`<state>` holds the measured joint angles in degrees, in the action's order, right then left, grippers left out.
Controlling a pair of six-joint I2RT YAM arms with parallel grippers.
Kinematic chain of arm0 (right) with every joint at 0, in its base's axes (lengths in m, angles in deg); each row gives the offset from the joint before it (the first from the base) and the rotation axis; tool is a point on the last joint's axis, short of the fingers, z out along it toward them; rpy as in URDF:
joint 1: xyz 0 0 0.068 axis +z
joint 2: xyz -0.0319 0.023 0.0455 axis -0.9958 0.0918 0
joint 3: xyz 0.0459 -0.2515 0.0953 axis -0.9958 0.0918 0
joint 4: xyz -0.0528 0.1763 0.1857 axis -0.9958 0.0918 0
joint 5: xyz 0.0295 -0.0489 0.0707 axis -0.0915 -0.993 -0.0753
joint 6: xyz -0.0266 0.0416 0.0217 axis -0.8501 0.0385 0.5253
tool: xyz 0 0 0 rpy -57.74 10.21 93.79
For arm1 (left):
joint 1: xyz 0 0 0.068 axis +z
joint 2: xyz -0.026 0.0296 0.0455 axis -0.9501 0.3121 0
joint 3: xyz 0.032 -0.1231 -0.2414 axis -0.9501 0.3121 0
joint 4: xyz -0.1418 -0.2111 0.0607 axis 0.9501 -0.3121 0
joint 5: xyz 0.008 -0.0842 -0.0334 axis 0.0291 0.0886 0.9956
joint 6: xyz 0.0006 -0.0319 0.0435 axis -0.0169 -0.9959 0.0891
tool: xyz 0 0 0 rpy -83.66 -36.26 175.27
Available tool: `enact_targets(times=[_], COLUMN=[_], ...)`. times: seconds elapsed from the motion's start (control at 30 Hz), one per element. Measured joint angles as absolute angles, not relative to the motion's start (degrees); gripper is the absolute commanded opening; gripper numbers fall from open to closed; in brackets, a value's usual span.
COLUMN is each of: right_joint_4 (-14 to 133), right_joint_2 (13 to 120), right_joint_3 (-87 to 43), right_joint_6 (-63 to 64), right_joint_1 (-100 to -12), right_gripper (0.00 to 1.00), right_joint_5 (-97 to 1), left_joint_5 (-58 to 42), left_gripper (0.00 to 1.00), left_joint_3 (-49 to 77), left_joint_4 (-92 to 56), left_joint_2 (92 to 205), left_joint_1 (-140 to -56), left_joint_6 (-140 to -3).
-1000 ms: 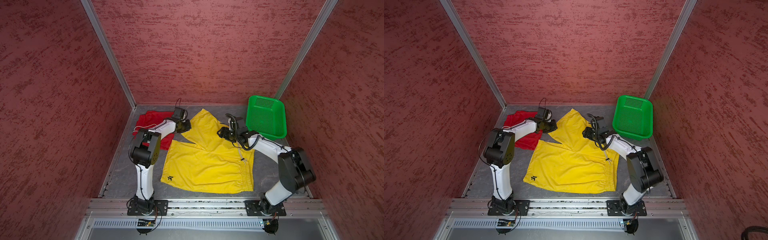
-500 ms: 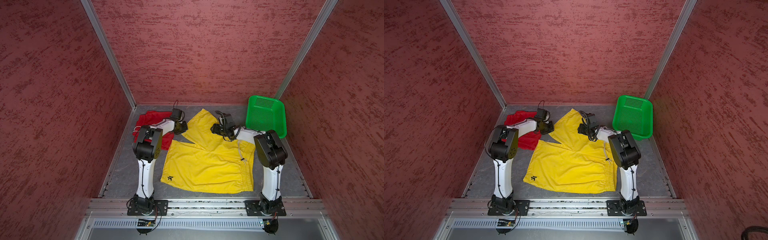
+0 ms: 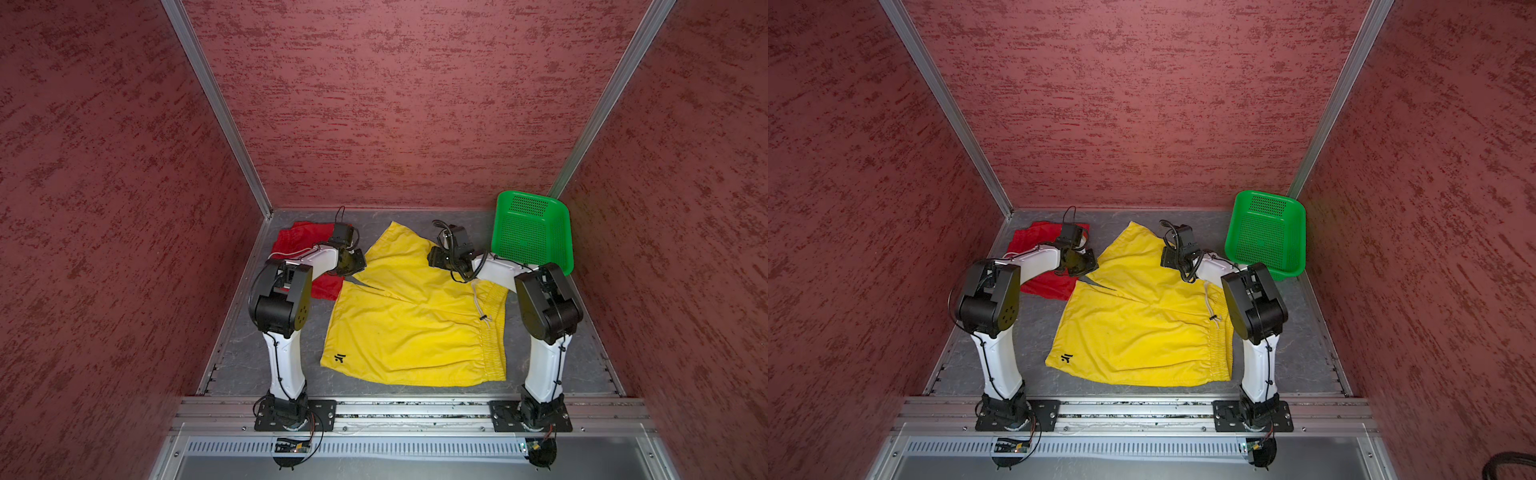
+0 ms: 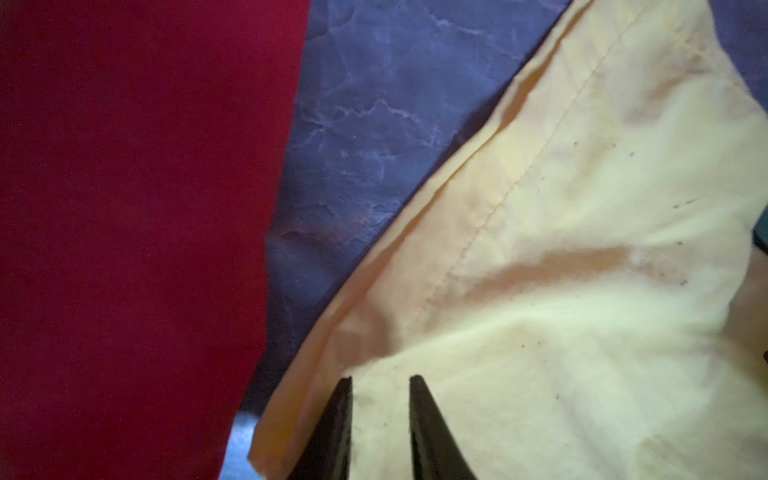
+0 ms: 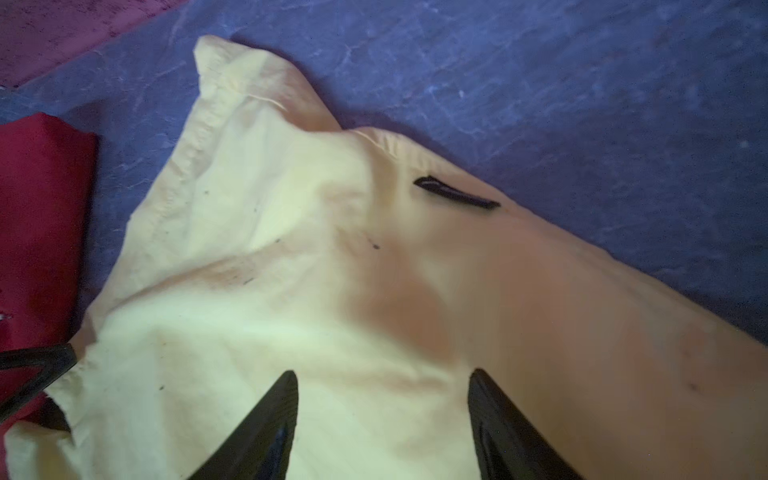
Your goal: Fold and stack the shorts
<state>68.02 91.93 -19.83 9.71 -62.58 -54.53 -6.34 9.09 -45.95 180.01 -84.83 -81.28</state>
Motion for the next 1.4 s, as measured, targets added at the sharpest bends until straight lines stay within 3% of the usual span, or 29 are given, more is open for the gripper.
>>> enact_targets(times=[0.2,0.53,0.9,1.4], right_joint_4=[68.16,70.23,70.56,69.18], right_joint_2=[94.20,99.80,100.41,101.61], right_joint_3=[-27.59,-30.26,-29.93,-27.33], right_joint_6=[9.36,9.41,9.63,11.09], right_joint_1=[-62.19,-62.10,-63.48,-67.06], right_gripper=[0.64,0.61,0.63,0.68], right_joint_5=[-54.20,-55.21,-55.51,-56.15], left_joint_5=[-2.58,5.38,2.41,-3.32], left_gripper=[0.30,0.34,0.35,0.33], left_joint_3=[-3.19,-21.03,-29.53,-26.91], left_joint_4=[-44.29,-35.77,-36.62,-37.71], left_joint_2=[183.09,202.98,210.46,208.69], left_joint_1=[-87.56,-88.81,-89.14,-86.78], left_joint_6=[-80.56,-87.16,-96.47,-98.61])
